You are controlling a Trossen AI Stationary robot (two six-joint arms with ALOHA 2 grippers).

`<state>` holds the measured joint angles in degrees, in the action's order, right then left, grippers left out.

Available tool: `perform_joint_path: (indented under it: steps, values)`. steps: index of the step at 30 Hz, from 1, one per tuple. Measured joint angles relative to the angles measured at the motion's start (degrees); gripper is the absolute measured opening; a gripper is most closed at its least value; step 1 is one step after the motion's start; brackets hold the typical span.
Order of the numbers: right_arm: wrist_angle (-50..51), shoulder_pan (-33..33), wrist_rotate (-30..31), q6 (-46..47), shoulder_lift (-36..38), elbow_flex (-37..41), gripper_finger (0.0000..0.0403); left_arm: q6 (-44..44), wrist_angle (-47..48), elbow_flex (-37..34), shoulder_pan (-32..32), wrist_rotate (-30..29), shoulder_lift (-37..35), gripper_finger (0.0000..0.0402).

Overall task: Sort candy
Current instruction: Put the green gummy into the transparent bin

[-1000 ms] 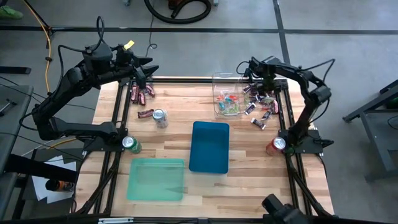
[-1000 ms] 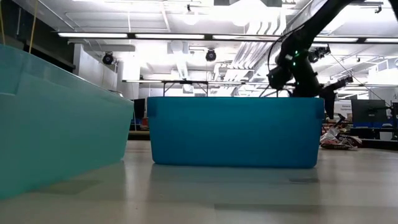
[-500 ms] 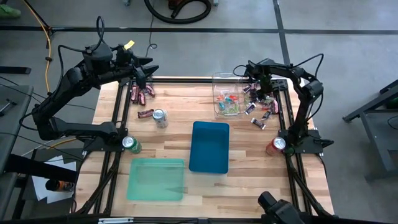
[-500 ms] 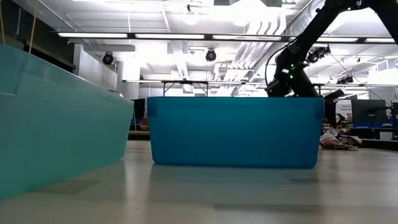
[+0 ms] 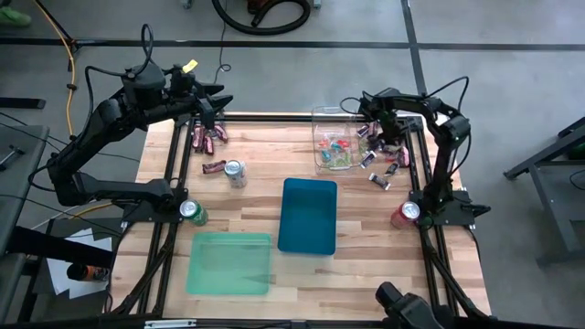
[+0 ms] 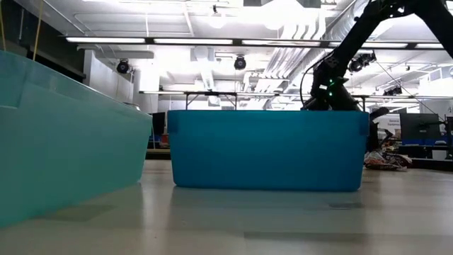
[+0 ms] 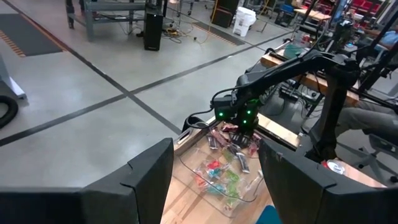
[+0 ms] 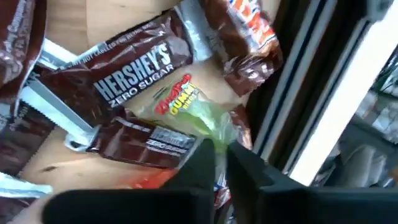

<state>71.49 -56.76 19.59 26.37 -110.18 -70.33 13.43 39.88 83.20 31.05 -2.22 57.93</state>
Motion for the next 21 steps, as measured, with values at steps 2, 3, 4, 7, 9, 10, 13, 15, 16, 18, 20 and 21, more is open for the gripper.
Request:
perform_joint_path:
  steps: [2, 3, 4, 7, 9, 10, 13, 15, 16, 18, 20, 21]
  values:
    - [-0.87, 1.06, 1.11, -2.23, 2.2, 0.01, 0.0009, -0.02, 0.0, 0.0, 0.0, -0.02, 0.0, 0.0225]
    - [-1.75, 1.68, 1.41, -3.48, 3.64, 0.01, 0.0013, -0.04, 0.01, 0.0, 0.0, -0.01, -0.02, 0.0225]
    - [-2.38, 2.3, 1.55, -4.43, 5.44, 0.01, 0.0014, -0.11, 0.02, 0.0, 0.0, -0.02, -0.07, 0.0225]
    - [-4.8, 4.49, 1.87, -5.81, 12.73, 0.01, 0.0004, -1.18, 0.02, 0.0, 0.0, -0.35, -0.15, 0.0225]
    - [-6.81, 6.14, 1.36, -5.84, 18.3, 0.01, 0.0004, -1.5, 0.02, 0.0, 0.0, -1.27, -0.15, 0.0225]
    - [-8.44, 6.97, 0.66, -5.75, 21.09, 0.01, 0.0005, -1.51, 0.02, 0.0, 0.0, -1.68, -0.14, 0.0225]
    - [-14.14, 9.3, -4.31, -5.4, 29.12, -0.02, 0.0002, -1.58, 0.02, 0.0, 0.0, -2.11, -0.13, 0.0225]
    - [-19.19, 10.94, -8.16, -5.33, 33.28, -0.04, 0.0002, -1.6, 0.02, 0.0, 0.0, -2.12, -0.11, 0.0225]
    - [-21.54, 11.87, -9.91, -4.78, 34.94, -0.06, 0.0003, -1.62, 0.02, 0.0, 0.0, -2.12, -0.11, 0.0225]
    - [-25.97, 13.66, -11.71, -3.35, 37.45, -0.09, 0.0002, -1.74, 0.02, 0.0, 0.0, -2.12, -0.11, 0.0225]
    - [-29.33, 15.58, -12.11, -2.77, 38.72, -0.1, 0.0001, -2.53, 0.02, 0.0, 0.0, -2.12, -0.09, 0.0225]
    - [-30.48, 16.5, -12.11, -2.66, 38.96, -0.1, 0.0001, -3.01, 0.0, 0.0, 0.0, -2.12, -0.09, 0.0225]
